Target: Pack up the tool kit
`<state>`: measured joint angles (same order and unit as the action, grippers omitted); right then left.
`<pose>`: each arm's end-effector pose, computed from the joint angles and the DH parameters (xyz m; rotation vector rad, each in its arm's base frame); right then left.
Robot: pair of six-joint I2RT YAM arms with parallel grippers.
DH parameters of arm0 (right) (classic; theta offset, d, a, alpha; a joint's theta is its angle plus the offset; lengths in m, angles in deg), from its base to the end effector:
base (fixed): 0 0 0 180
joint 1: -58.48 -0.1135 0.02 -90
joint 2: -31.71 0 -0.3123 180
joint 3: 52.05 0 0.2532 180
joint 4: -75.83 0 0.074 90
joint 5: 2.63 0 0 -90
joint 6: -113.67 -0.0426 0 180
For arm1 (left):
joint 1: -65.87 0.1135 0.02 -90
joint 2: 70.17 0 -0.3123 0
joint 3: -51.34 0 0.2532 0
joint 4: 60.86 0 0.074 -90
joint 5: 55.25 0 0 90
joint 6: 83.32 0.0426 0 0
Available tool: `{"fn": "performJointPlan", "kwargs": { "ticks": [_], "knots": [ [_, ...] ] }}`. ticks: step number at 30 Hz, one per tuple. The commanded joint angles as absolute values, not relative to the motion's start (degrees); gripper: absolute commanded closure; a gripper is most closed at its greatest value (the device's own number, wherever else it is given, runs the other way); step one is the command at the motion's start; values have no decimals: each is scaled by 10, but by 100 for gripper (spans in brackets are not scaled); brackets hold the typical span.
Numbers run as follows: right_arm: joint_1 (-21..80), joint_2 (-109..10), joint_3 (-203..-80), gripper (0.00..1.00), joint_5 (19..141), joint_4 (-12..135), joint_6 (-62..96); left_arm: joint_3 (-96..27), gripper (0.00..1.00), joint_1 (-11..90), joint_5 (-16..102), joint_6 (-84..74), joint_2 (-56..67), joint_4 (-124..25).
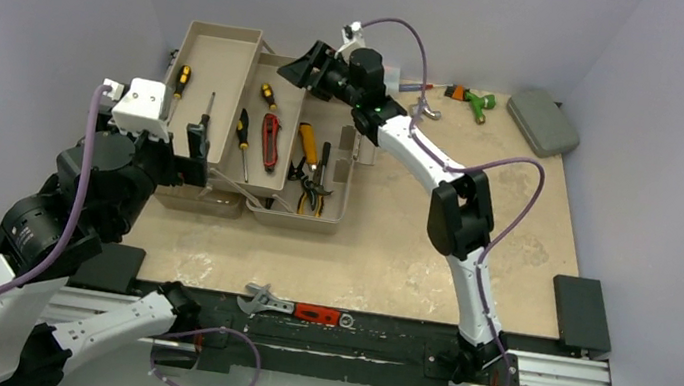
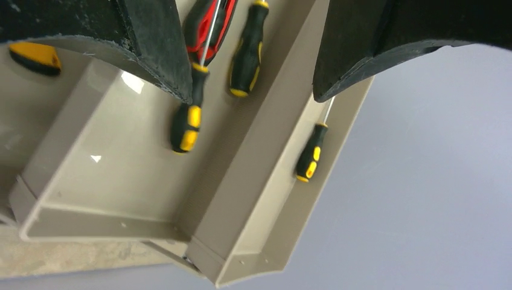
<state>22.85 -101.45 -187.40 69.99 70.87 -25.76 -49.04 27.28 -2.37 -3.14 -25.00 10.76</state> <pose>0.4812 0.3605 0.3454 -0.0437 1.8052 1.3521 0.0534 -0.0098 0.5124 0.0090 1.7980 -0.0007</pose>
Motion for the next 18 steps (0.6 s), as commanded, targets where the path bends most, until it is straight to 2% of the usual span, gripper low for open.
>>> {"fn": "performJointPlan", "kwargs": {
  "ticks": [1,8,13,18],
  "knots": [
    [228,-896,-1809,28,716,689,-210,-465,1,277,-14,-29,-261,97],
    [228,-746,-1606,28,797,614,-135,-405,1,277,85,-74,-281,93],
    [226,-692,-1497,27,898,503,-115,-361,0,277,169,-101,-284,73],
    [210,-648,-1395,24,978,451,-140,-352,0,277,165,-94,-257,76]
  ]
}}
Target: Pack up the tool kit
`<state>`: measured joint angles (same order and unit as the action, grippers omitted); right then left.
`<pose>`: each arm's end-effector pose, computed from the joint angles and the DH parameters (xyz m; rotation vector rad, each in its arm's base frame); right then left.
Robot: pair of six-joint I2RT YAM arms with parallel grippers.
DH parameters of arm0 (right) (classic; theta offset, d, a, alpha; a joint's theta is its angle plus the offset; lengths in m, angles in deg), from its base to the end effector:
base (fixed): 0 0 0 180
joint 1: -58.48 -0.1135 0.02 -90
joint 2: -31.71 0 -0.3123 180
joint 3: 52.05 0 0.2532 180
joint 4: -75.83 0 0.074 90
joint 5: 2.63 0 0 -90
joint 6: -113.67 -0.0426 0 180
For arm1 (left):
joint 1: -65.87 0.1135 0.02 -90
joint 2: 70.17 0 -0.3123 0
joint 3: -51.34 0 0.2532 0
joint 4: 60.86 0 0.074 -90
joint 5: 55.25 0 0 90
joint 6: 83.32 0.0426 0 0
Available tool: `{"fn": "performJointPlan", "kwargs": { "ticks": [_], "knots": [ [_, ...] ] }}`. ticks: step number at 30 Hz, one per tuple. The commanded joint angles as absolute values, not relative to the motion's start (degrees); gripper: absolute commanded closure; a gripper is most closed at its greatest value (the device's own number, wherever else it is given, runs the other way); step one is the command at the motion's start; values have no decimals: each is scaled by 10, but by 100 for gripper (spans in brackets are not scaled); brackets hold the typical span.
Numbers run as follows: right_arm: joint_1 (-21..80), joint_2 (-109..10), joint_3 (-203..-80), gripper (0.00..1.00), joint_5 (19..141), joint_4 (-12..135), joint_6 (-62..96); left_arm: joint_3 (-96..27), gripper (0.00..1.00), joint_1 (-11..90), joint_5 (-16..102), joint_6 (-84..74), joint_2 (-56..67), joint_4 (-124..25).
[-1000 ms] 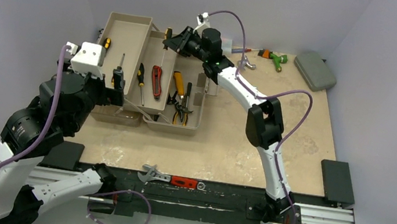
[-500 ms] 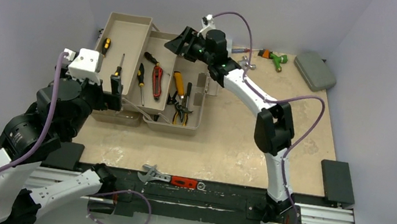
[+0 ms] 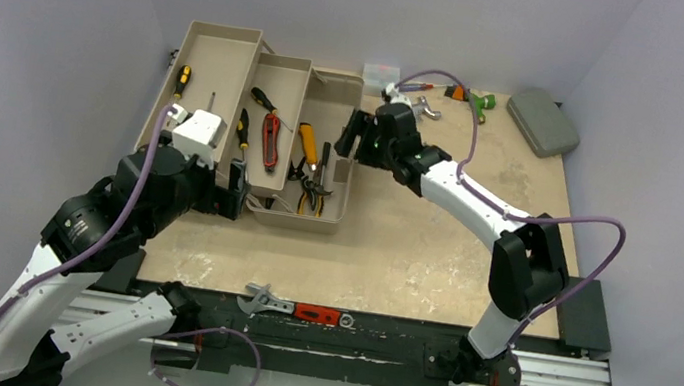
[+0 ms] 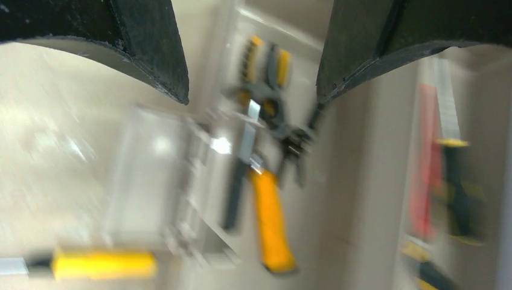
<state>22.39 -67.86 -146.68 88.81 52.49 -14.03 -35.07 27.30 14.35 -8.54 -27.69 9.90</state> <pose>0.3456 0.2506 0.3444 0.0465 2.1543 0.7513 0.0669 -0.0343 0.4487 0.1883 2.0066 -0.2357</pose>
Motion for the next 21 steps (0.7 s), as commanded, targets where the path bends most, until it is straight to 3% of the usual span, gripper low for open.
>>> {"fn": "performJointPlan", "kwargs": {
  "ticks": [1,6,13,19,21],
  "knots": [
    [208,-637,-1368,24,980,459,-145,-355,0,277,156,-92,-249,80],
    [206,-623,-1309,27,992,469,-148,-376,0,282,126,-80,-231,79],
    [205,-662,-1334,44,988,464,-131,-421,0,349,125,-68,-207,96],
    [204,-707,-1413,67,1008,424,-112,-466,0,517,294,-102,-183,115],
    [207,-715,-1426,83,1023,411,-106,-473,0,577,394,-124,-180,119]
  ]
}}
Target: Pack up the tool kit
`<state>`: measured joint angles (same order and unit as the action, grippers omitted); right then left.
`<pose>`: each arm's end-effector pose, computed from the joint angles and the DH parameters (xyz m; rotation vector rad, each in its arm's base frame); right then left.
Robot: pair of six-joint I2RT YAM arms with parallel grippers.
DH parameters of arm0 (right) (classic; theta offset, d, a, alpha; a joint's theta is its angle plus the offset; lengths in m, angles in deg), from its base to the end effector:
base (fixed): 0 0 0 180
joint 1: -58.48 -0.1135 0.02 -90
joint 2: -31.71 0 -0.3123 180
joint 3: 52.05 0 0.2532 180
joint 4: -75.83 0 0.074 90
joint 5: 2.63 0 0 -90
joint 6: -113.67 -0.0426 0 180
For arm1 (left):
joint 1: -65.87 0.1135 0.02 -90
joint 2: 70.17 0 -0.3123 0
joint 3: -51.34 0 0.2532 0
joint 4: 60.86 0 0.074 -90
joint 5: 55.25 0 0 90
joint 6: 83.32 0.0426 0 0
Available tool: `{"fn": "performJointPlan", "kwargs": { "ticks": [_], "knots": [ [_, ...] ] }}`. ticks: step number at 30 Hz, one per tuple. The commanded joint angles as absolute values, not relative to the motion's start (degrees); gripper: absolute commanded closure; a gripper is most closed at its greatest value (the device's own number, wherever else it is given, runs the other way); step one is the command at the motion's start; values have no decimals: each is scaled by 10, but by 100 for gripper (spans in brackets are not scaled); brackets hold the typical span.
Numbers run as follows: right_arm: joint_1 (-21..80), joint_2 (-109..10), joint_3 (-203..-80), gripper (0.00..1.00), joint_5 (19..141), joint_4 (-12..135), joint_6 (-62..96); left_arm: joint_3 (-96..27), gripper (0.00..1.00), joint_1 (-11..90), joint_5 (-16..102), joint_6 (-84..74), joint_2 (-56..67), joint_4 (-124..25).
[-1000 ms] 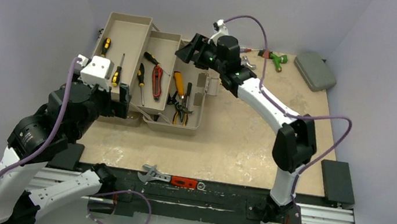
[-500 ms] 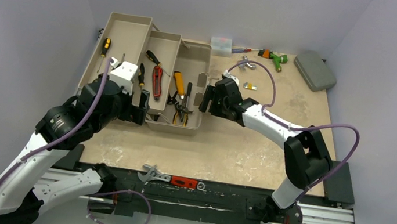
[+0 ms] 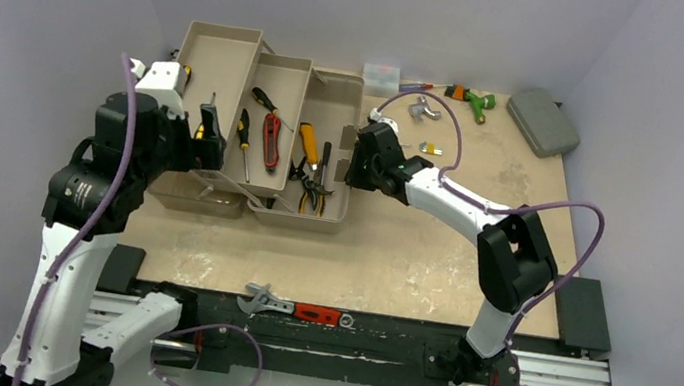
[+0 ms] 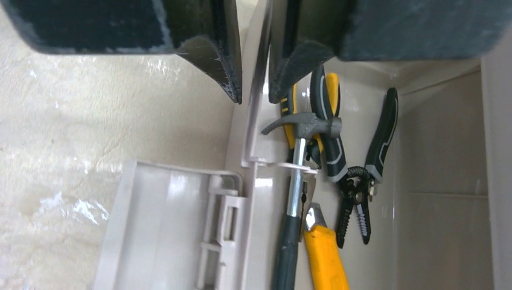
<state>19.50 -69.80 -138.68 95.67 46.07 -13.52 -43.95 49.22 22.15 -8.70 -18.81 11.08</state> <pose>0.3223 0.2529 0.2729 0.0351 2.3916 0.4797 0.1075 -0.0224 0.4788 -0.1129 2.0460 -0.1219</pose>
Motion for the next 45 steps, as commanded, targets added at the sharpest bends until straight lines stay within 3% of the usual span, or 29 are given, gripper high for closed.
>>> {"fn": "performJointPlan", "kwargs": {
  "ticks": [1,2,3,14,26,31,35,37,45],
  "knots": [
    [208,-713,-1429,90,1037,406,-101,-474,0,605,440,-134,-179,118],
    [210,-709,-1428,98,1047,401,-99,-473,0,638,478,-143,-178,117],
    [215,-704,-1426,100,1053,397,-97,-472,0,654,509,-150,-174,117],
    [320,-601,-1310,100,1012,425,-97,-450,0,730,658,-228,-174,38],
    [365,-539,-1231,100,999,448,-89,-468,0,815,637,-227,-131,34],
    [365,-527,-1207,100,948,495,-82,-444,0,921,714,-289,-85,-11],
    [364,-529,-1206,100,921,503,-81,-364,3,1016,835,-416,-25,-162],
    [365,-528,-1202,100,915,511,-83,-333,4,1035,827,-445,6,-199],
    [365,-529,-1204,100,886,525,-88,-344,6,1031,710,-359,116,-120]
  ]
}}
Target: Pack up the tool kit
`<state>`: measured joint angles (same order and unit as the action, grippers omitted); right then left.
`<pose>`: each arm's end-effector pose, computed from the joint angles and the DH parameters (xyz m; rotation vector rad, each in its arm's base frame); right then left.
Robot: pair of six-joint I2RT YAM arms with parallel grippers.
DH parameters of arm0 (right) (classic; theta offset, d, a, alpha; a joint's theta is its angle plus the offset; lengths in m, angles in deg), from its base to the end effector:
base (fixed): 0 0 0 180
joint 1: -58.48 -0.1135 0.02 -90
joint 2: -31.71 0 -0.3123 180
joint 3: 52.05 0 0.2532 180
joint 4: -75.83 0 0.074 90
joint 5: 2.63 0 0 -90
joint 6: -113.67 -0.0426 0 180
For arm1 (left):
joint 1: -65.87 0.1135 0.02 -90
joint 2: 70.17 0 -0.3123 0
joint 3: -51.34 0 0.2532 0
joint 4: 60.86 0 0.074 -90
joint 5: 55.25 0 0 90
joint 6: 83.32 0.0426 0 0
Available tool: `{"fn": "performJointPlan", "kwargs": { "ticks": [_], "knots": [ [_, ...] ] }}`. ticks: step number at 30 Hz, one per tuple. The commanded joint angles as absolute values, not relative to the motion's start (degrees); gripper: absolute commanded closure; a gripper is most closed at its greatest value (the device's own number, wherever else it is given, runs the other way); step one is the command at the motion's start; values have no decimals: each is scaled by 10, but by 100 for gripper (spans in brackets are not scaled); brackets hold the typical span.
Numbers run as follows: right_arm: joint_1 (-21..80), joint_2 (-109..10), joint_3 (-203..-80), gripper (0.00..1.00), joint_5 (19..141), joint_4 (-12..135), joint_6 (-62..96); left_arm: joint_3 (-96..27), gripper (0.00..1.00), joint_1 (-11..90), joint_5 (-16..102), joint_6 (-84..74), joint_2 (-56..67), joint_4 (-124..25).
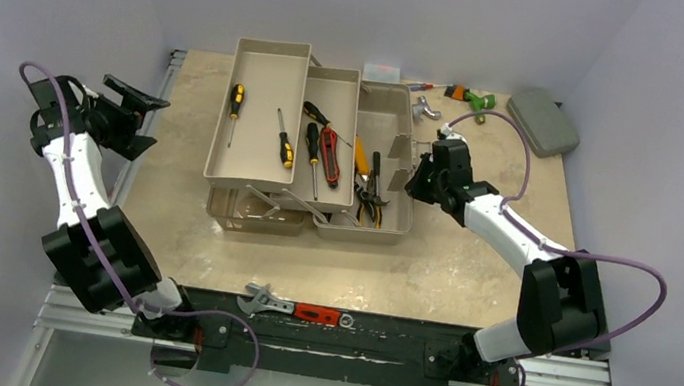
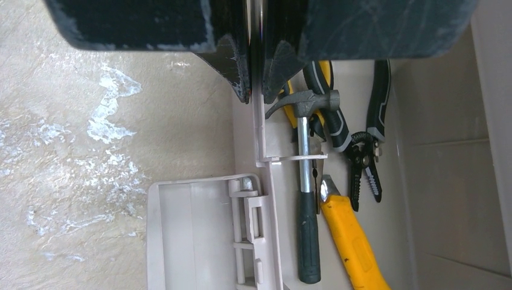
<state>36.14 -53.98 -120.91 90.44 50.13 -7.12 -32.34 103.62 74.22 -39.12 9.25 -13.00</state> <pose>0.3013 0.1213 0.2728 0.2005 2.3384 0.4052 0.2479 0.1577 0.3656 -1.2371 1.9025 -0.8702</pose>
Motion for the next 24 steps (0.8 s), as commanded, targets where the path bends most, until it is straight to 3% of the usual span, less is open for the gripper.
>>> {"fn": "performJointPlan", "kwargs": {
  "ticks": [1,11,16,24],
  "knots": [
    [364,-526,-1204,100,883,526,-88,-349,8,1023,700,-338,130,-105],
    [365,-522,-1203,100,850,532,-77,-396,14,863,625,-148,254,28],
    [365,-520,-1189,100,841,540,-75,-391,26,839,564,-117,282,47],
    [365,-514,-1187,100,829,543,-71,-414,44,796,559,-71,328,69]
  ]
}}
